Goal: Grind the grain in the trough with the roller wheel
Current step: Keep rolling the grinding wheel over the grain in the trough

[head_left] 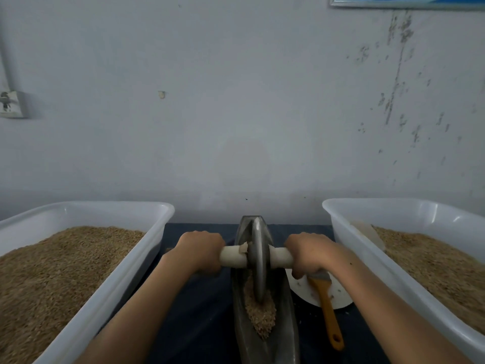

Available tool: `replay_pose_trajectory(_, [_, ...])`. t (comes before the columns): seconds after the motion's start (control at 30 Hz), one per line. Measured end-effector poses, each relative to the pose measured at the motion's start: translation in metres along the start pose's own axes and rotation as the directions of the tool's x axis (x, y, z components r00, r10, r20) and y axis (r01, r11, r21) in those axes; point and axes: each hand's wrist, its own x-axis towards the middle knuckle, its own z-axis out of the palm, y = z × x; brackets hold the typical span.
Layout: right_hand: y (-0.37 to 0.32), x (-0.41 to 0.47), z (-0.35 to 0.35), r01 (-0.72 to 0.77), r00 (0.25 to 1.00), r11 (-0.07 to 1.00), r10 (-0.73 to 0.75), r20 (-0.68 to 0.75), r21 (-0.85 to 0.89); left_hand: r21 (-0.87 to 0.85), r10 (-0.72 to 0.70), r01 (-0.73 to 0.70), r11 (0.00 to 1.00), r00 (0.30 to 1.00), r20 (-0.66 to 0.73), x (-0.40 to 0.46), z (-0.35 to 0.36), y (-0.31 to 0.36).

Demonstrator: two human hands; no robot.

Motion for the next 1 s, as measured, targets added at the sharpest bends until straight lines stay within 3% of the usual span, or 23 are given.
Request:
replay_pose_trajectory(0.1, [0.001, -0.003, -0.003, 0.003, 0.99, 0.997, -0.014, 0.139, 0.078, -0.139, 0.054, -0.028, 0.99, 0.981, 0.187, -0.003, -0.004, -0.004])
replay_pose_trajectory(0.17, [0.0, -0.003, -0.004, 0.008, 0.991, 0.998, -0.017, 0.13, 0.063, -0.204, 0.064, -0.017, 0.979, 0.972, 0.226, -0.004, -0.005, -0.005])
replay_pose_trajectory(0.23, [0.0, -0.002, -0.003, 0.007, 0.998, 0.999, -0.01, 0.069, 0.039, -0.128, 0.023, -0.003, 0.992, 0.987, 0.156, -0.003, -0.004, -0.003])
replay_pose_trajectory(0.33, [0.0, 0.001, 0.001, -0.002, 0.998, 1.0, 0.003, -0.067, 0.009, 0.007, -0.051, 0.051, 0.999, 0.997, -0.062, 0.002, 0.003, 0.002])
replay_pose_trajectory(0.43, [-0.001, 0.006, 0.006, -0.036, 0.972, 0.999, 0.033, -0.231, -0.009, 0.012, -0.08, 0.086, 0.996, 0.967, -0.242, 0.004, 0.008, 0.004])
replay_pose_trajectory(0.5, [0.0, 0.008, 0.008, -0.041, 0.965, 0.999, 0.04, -0.258, 0.004, 0.01, -0.082, 0.088, 0.996, 0.954, -0.289, 0.003, 0.009, 0.004])
replay_pose_trajectory(0.6, [0.001, 0.007, 0.005, -0.027, 0.981, 0.999, 0.023, -0.192, -0.018, 0.02, -0.054, 0.059, 0.998, 0.979, -0.196, 0.002, 0.006, 0.001])
replay_pose_trajectory(0.8, [0.005, -0.001, -0.002, 0.013, 0.991, 0.997, -0.023, 0.134, 0.077, -0.012, -0.026, 0.028, 1.0, 0.989, 0.147, -0.004, -0.003, -0.001])
replay_pose_trajectory(0.9, [0.004, -0.001, -0.002, 0.012, 0.995, 0.998, -0.019, 0.096, 0.068, -0.028, -0.034, 0.039, 0.999, 0.988, 0.153, -0.003, -0.003, 0.0])
replay_pose_trajectory(1.0, [0.002, 0.001, 0.0, 0.008, 1.0, 1.0, -0.007, -0.03, 0.026, -0.028, -0.085, 0.086, 0.996, 0.996, 0.031, 0.0, 0.001, 0.002])
